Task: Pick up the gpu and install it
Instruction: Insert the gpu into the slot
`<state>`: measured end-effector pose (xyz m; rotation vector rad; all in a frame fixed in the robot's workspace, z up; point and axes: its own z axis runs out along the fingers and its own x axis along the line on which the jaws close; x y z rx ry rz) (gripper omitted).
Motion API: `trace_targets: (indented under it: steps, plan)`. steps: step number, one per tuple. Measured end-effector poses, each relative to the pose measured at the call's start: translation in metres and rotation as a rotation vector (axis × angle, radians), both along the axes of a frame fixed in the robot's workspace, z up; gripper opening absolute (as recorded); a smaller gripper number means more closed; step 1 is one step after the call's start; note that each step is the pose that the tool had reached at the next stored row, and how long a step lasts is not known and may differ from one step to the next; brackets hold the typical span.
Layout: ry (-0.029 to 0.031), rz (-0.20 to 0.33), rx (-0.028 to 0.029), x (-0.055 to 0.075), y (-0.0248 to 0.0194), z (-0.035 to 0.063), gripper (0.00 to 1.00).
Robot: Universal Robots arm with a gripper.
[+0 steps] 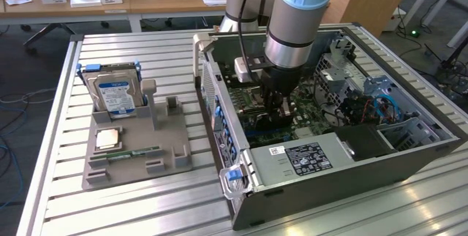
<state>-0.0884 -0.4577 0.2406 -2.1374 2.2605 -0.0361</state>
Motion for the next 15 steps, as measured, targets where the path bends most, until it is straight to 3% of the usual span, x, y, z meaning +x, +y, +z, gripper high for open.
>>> trace_targets:
  steps: [7,10,15]
  plan:
    - [-0.0005,0.000,0.0011,-0.0002,0.0001,-0.0005,0.27]
    - [-0.0001,0.000,0.0002,0.0000,0.0000,-0.0001,0.40]
    - [0.0001,0.000,0.0003,0.0000,0.0000,0.0013,0.40]
